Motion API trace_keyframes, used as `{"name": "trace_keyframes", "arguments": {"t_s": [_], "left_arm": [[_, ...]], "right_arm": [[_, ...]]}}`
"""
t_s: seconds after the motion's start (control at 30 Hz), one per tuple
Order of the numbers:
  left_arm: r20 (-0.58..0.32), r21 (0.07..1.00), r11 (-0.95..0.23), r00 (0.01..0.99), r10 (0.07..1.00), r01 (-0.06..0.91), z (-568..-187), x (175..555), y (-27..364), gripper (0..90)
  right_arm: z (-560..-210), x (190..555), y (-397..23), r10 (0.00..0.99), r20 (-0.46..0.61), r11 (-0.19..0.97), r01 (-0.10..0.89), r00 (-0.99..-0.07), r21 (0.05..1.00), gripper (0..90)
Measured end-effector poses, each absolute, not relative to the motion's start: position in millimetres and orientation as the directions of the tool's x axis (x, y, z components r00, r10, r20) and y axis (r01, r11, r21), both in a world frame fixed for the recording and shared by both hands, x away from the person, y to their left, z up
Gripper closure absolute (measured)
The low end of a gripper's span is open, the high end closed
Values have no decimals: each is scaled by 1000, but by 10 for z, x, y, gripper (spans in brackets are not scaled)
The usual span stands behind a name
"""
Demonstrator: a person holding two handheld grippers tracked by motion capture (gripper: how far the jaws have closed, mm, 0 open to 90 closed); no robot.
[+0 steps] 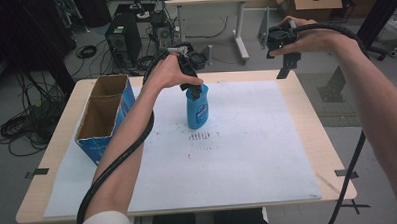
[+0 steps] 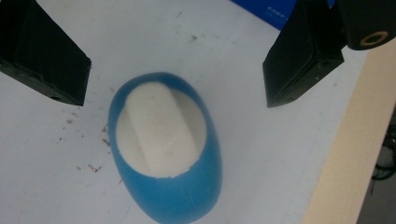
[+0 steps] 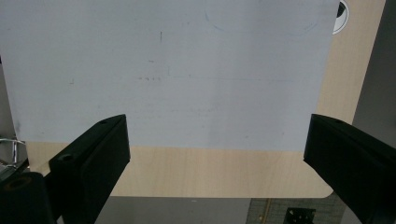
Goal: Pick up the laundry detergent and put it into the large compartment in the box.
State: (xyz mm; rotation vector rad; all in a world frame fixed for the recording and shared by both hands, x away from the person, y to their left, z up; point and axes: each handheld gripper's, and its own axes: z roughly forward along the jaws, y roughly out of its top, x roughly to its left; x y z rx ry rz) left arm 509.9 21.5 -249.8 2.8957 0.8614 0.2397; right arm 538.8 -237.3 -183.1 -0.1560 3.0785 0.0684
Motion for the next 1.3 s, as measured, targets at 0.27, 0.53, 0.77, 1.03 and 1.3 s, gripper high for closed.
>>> {"name": "trace_keyframes", "arguments": {"t_s": [0.27,0.53,0.77,1.03,1.3], "left_arm": [[121,183,-767,760,638,614,-2601,5094,153,90],[119,214,-719,713,691,662,-2676,5088,106,90],[119,216,-672,664,738,708,-2764,5109,80,79],[119,213,-636,627,770,742,-2857,5130,35,79],[123,214,-611,600,791,762,-2928,5154,26,116]], "right_arm": [[-1852,5381,-2342,-106,-62,993,-108,-993,40,68],[-1869,5370,-2334,-107,-63,993,-110,-992,38,68],[-1888,5364,-2337,-109,-60,993,-111,-992,36,68],[-1910,5368,-2336,-109,-58,993,-112,-992,41,68],[-1954,5366,-2334,-113,-53,993,-115,-992,31,68]]}}
